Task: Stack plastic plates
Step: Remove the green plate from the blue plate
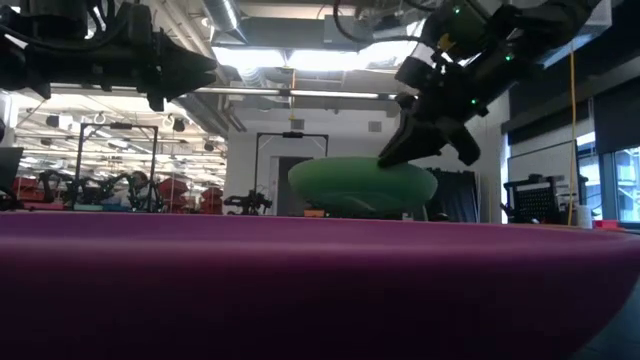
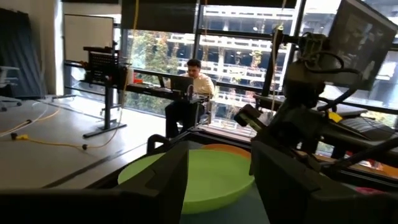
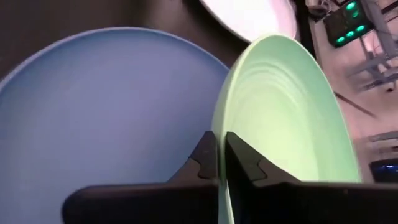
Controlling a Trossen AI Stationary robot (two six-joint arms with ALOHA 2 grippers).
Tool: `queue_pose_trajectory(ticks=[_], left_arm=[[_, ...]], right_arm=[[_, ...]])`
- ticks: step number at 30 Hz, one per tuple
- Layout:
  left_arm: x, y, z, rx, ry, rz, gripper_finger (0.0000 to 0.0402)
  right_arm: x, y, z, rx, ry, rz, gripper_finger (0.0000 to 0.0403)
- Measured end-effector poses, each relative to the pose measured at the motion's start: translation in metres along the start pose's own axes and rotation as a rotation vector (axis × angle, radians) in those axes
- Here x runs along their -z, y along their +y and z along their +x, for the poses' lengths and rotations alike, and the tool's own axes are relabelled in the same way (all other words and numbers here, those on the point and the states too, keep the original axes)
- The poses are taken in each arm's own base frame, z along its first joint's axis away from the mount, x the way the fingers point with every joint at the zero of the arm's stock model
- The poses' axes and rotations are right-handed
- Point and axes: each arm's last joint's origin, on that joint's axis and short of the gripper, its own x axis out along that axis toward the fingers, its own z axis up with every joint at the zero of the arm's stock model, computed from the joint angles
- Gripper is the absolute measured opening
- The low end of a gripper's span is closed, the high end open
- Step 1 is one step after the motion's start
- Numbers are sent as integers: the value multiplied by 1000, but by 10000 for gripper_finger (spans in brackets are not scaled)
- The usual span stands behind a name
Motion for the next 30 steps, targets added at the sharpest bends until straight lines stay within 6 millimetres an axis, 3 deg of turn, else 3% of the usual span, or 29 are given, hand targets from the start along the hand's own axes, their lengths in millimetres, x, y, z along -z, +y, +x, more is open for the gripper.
queue_pose_trajectory(ticks=[7,15,22,30], left_arm=[[1,0,0,-3,6,1,169],[5,1,2,-25,35,7,169],[15,1,7,-33,103,21,169],[15,-4,26,-7,175,31,169]], right_arm=[[23,-26,7,9,40,98,0],[21,-23,7,-101,-30,136,0],[25,-22,13,-73,12,141,0],[26,-30,11,-106,-22,242,0]])
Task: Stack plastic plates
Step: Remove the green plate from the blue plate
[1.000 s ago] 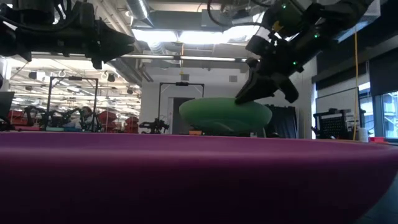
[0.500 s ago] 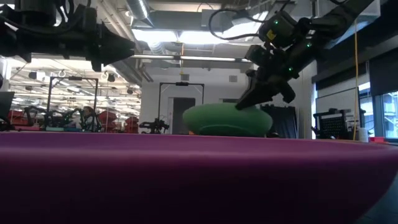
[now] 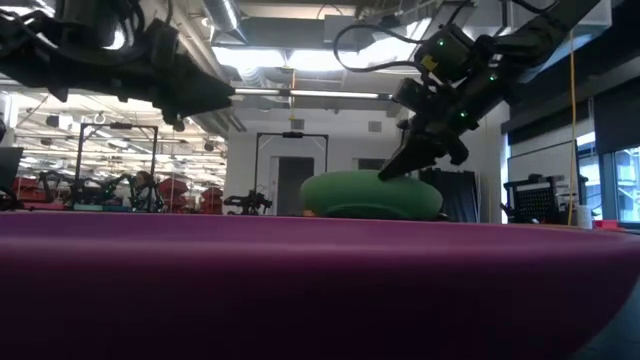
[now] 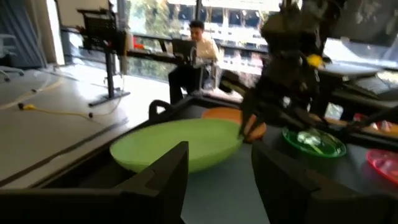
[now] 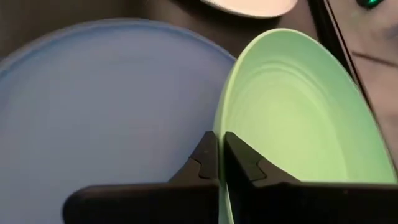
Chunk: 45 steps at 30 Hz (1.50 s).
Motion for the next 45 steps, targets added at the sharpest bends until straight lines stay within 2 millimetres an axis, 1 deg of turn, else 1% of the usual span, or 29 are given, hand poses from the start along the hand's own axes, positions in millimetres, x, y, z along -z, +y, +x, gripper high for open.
queue_pose_trajectory(ticks=[3,6,10,15,18,21,25,29,34,36,41,45], left_arm=[[1,-2,7,8,37,7,169],[4,-2,12,6,66,12,169],[6,-3,17,3,92,17,169],[5,-4,21,3,97,18,169],[4,-4,23,2,97,18,169],[2,-5,27,2,97,17,169],[3,-11,37,34,132,21,169],[4,-21,56,95,176,28,169],[4,-37,88,190,219,29,169],[8,-43,101,219,245,31,169],[24,-54,134,245,318,39,169],[37,-58,155,229,431,53,169]], right_arm=[[-2,-4,-2,-72,-23,71,0],[-11,-6,-5,-144,-48,108,0],[-18,-6,-8,-246,-40,147,0],[-25,-6,-10,-354,-83,172,0],[-28,-7,-11,-351,-91,169,0],[-31,-10,-12,-297,-80,157,0],[-42,-17,-23,-188,-97,124,0],[-53,-22,-43,-107,-124,95,0],[-59,-24,-67,-45,-156,86,0],[-60,-24,-74,-34,-159,84,0],[-59,-23,-82,-13,-134,85,0],[-56,-22,-83,-2,-100,73,0]])
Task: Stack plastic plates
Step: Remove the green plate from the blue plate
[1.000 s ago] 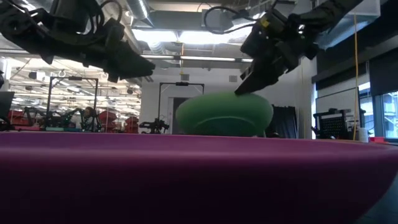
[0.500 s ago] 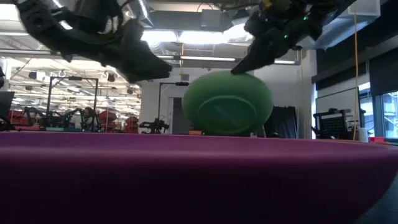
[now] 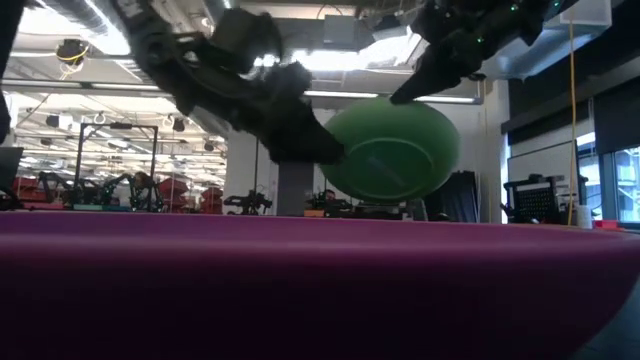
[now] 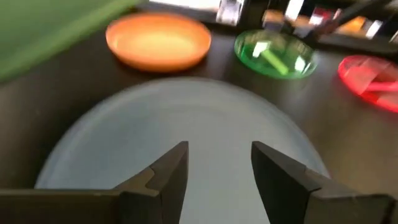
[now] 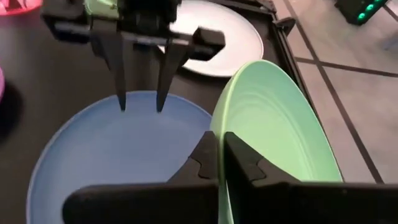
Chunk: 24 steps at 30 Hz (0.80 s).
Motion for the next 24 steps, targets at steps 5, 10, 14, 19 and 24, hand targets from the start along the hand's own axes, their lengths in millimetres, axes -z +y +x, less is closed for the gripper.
queue_pose_trajectory(ticks=[5,10,14,19,24], left_arm=[[8,2,26,-22,155,-3,169],[18,3,39,-37,277,-5,169],[25,-1,37,-40,367,1,169],[35,-16,32,-23,454,30,169],[40,-35,28,-11,491,53,169]], right_arm=[[0,0,0,-1,4,-7,0],[1,0,0,-4,10,-6,0],[1,0,0,-5,12,-6,0],[1,1,1,-15,10,-6,0],[7,3,11,-64,22,-1,0]])
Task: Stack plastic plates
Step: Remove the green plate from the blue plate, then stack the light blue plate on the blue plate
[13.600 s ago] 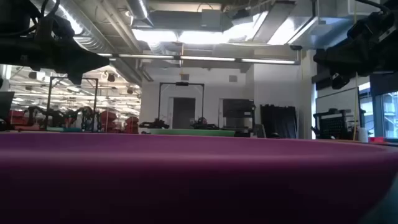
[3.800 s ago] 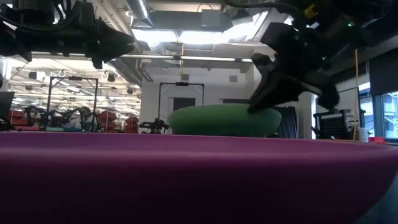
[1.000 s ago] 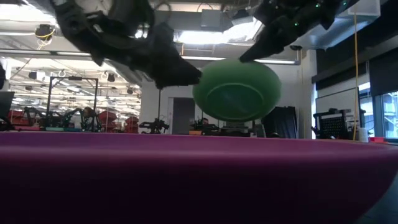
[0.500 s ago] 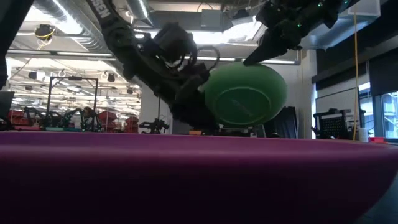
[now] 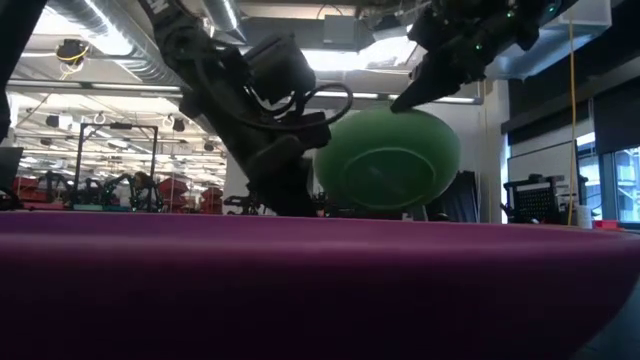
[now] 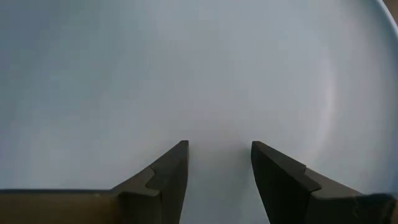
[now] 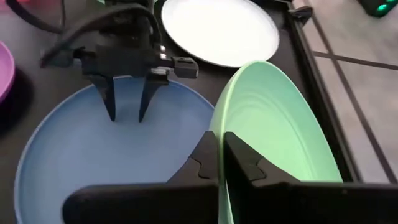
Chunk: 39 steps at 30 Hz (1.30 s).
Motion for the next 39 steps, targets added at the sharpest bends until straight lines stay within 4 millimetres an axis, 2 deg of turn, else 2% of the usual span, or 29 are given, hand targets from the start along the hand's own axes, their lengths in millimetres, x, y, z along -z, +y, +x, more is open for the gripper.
queue_pose_trajectory(ticks=[9,13,19,29,33,39], left_arm=[[10,-35,-3,49,50,25,169],[11,-46,-12,72,52,49,169],[9,-59,-40,78,53,79,169],[14,-87,-91,-33,6,121,169],[26,-89,-107,-39,-32,116,169],[51,-72,-124,-110,-91,7,169]], right_arm=[[25,4,33,-64,82,20,0],[31,3,48,-80,101,26,0],[37,2,63,-78,121,30,0],[45,2,74,-62,168,70,3],[46,2,75,-43,173,86,34],[45,0,74,-7,176,86,104]])
